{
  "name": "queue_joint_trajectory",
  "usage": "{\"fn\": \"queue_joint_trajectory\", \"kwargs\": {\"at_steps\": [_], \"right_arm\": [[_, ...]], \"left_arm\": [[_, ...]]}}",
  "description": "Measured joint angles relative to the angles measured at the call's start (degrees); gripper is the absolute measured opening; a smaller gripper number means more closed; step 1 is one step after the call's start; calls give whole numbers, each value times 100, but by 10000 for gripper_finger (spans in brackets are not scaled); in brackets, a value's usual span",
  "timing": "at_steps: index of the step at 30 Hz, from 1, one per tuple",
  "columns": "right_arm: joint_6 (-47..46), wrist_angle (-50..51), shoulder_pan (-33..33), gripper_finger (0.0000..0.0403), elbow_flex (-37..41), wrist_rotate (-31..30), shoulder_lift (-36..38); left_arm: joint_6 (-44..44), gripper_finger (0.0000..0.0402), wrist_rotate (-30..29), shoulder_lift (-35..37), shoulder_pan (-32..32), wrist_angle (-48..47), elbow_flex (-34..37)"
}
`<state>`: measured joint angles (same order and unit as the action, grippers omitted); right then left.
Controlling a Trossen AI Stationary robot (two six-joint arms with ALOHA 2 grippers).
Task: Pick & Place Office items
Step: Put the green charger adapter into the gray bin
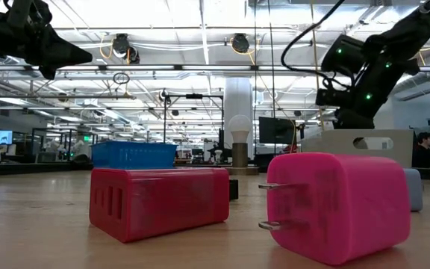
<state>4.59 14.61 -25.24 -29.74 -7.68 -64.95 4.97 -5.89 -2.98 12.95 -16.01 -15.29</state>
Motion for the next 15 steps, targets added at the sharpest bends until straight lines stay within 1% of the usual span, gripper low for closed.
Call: {"fn": "queue_joint_trajectory", "kwargs": {"at_steps": [8,15], "right_arm": [[209,-109,-225,135,-11,4,-273],[82,-289,-218,186,7,28,-279]], "left_arm": [[-2,26,0,0,0,2,0],[-2,26,2,0,-1,2,0]]}}
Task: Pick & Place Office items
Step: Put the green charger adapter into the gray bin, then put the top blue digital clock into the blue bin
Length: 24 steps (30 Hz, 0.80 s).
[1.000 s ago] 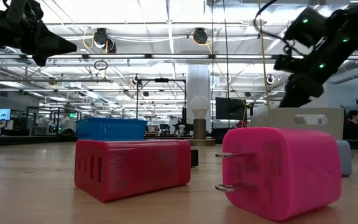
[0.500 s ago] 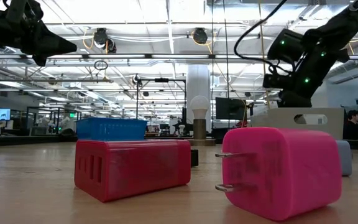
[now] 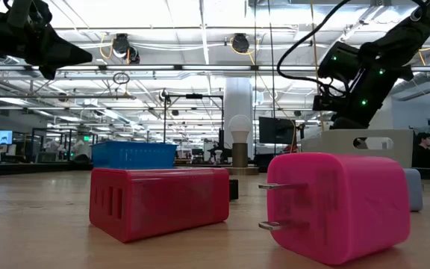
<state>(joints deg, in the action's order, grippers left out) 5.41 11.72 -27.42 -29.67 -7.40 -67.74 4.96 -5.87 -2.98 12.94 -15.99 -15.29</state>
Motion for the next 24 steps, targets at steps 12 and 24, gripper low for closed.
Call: {"fn": "queue_joint_trajectory", "kwargs": {"at_steps": [12,24], "right_arm": [[-152,-362,318,199,4,1406,1916],[-517,-1448,836,65,985,2109,5010]], "left_arm": [[28,26,-2,0,-1,-2,0],[13,26,-23,0,-1,-2,0]]}}
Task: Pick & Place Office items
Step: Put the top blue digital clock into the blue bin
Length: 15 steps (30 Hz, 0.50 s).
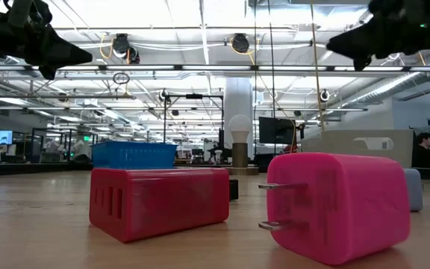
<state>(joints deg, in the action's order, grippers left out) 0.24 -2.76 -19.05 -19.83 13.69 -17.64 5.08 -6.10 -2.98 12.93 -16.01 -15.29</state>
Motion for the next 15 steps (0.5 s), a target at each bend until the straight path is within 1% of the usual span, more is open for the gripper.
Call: {"fn": "queue_joint_trajectory", "kwargs": {"at_steps": [3,4,5,7,12,15], "right_arm": [[29,-56,67,16,332,11,425],[29,-141,85,9,427,11,529],[27,-288,105,6,516,9,617],[1,-533,130,14,695,7,754],[-46,-1254,132,21,1265,28,854],[-102,-1761,130,15,1569,274,861]], "left_arm": [[-2,26,-56,0,1,0,0],[1,26,-78,0,0,-3,0],[20,26,-100,0,2,-19,0],[60,26,-147,0,2,-43,0],[62,26,-192,0,0,-45,0],[42,26,-198,0,0,-48,0]]}}
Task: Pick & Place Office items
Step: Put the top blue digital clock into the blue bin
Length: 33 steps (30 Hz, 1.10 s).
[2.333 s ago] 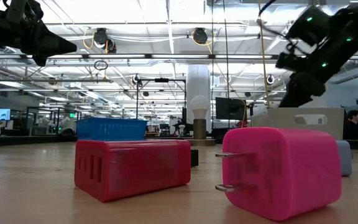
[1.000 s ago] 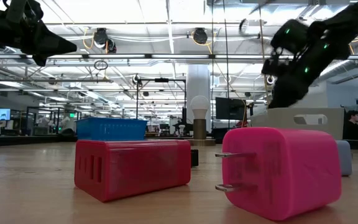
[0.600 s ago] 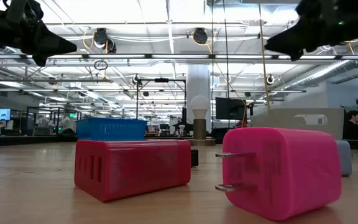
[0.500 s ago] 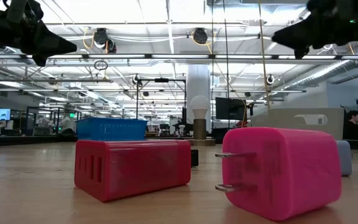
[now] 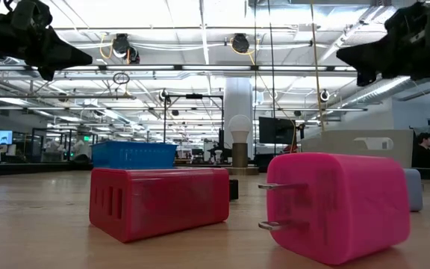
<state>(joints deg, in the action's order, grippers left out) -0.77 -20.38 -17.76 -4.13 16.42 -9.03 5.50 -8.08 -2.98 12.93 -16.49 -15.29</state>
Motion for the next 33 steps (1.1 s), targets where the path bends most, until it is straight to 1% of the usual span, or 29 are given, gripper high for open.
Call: {"fn": "queue_joint_trajectory", "kwargs": {"at_steps": [1,3,6,11,33], "right_arm": [[-4,-265,0,12,61,14,-2],[-7,-405,0,7,82,25,32],[-9,-258,0,1,89,35,8],[-3,67,-2,4,99,37,8],[210,440,-2,4,113,31,-3]], "left_arm": [[0,26,0,0,1,-2,0],[0,26,8,0,2,-4,0],[4,26,55,0,0,-16,0],[22,26,52,0,0,-30,0],[70,26,74,0,-2,-99,0]]}}
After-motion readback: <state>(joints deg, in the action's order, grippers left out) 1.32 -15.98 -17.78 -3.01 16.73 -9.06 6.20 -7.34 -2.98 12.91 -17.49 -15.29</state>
